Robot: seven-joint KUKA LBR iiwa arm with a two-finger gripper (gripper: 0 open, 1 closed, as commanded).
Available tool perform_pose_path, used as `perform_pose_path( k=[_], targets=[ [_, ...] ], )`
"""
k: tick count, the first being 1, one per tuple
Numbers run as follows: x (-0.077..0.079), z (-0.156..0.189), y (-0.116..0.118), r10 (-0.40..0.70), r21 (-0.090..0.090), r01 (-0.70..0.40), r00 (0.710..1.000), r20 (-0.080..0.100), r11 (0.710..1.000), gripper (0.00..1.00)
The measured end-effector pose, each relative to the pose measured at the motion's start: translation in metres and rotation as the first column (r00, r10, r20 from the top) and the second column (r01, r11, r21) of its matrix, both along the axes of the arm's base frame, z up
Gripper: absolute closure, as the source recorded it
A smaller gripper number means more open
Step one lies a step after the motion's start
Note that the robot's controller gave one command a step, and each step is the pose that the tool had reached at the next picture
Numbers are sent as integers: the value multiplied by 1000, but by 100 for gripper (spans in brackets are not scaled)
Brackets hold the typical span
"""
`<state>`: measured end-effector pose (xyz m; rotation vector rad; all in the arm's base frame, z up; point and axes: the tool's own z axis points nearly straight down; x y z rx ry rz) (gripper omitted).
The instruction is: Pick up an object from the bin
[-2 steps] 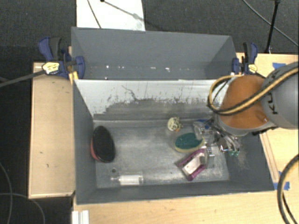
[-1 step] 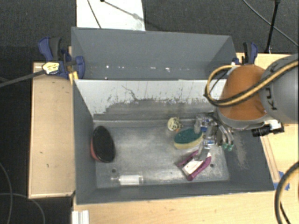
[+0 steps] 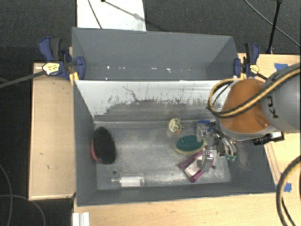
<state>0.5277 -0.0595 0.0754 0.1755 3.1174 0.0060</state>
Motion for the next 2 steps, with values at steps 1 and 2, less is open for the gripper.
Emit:
perform_pose_path(
  k=[1, 2],
  targets=[
    [3, 4, -1, 2, -2, -2, 1000, 7, 1000, 100],
    [13, 5, 20, 679, -24, -679, 734, -1, 734, 100]
  ],
)
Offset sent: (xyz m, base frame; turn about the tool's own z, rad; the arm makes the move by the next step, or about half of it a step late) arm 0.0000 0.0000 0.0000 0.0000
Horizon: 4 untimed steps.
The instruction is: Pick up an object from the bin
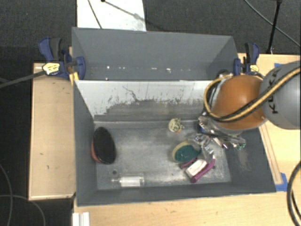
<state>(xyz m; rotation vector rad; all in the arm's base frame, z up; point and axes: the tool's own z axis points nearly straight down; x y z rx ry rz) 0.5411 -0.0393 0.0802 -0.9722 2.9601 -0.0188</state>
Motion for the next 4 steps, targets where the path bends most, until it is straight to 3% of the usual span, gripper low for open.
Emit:
perform_pose_path(
  k=[1, 2, 3, 4],
  targets=[
    [23, 145, -20, -24, 3, 24, 1000, -15, 1000, 100],
    [21, 140, -19, -28, 5, 28, 999, -26, 1000, 0],
    [41, 44, 41, -147, 7, 147, 989, -32, 989, 0],
    [22, -3, 12, -176, 4, 176, 984, -31, 984, 0]
  ],
)
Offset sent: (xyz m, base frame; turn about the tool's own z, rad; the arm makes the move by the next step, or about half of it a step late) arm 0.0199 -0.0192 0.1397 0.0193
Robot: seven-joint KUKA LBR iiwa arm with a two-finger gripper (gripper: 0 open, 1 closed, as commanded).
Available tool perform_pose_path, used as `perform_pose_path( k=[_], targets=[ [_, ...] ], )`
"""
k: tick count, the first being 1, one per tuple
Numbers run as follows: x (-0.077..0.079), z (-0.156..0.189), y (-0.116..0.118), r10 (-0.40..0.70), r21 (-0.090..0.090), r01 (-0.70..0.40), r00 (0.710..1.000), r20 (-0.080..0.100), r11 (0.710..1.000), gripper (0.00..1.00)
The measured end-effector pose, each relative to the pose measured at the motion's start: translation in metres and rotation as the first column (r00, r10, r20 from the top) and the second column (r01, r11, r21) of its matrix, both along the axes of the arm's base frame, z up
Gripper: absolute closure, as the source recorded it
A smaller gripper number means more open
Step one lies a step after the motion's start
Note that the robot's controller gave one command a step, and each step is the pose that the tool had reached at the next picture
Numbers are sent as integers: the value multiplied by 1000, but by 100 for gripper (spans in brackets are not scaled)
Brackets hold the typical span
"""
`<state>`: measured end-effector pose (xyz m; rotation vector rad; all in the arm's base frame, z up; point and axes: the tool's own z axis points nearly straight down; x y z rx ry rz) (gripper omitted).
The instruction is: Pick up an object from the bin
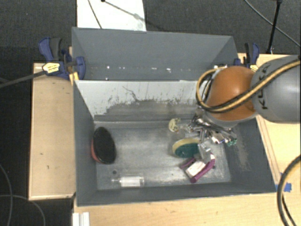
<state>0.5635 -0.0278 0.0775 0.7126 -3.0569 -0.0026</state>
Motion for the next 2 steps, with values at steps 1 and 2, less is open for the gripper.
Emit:
perform_pose_path(
  k=[1, 2],
  targets=[
    [4, 5, 3, 1, 2, -1, 1000, 10, 1000, 100],
    [-5, 165, 50, 11, 1, -11, 1000, 15, 1000, 100]
  ],
)
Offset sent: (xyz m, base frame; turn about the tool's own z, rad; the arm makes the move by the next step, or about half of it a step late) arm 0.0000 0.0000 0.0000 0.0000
